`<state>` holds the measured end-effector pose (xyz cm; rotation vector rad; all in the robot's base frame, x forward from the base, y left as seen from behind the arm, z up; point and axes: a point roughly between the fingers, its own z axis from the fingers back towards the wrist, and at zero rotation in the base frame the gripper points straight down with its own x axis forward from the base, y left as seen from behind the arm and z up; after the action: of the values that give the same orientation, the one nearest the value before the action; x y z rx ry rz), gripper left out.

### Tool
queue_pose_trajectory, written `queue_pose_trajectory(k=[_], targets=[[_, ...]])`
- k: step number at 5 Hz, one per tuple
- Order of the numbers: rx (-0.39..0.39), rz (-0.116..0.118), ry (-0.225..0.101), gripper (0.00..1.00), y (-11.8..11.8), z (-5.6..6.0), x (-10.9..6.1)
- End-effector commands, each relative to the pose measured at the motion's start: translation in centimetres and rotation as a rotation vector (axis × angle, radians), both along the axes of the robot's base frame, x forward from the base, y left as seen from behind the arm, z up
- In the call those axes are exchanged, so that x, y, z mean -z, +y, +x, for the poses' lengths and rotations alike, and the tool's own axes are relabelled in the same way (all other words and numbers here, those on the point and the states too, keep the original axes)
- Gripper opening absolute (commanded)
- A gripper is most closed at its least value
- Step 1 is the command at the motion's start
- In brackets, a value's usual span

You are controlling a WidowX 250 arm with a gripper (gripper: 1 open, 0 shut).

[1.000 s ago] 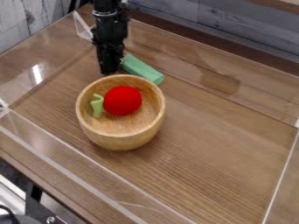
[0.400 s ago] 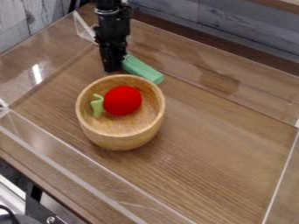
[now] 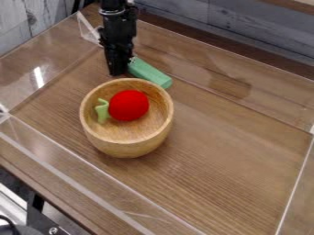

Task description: Put the green block in the brown bowl

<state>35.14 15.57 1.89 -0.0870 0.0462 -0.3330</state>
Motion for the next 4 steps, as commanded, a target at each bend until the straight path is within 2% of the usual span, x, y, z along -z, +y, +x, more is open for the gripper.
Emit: queue_pose_trajectory(k=[1, 4], targets=[[0.002, 0.014, -0.051, 0.0, 0.01, 1.04, -1.34], [-0.001, 0.001, -0.067, 0.0, -0.45, 1.65, -1.32]])
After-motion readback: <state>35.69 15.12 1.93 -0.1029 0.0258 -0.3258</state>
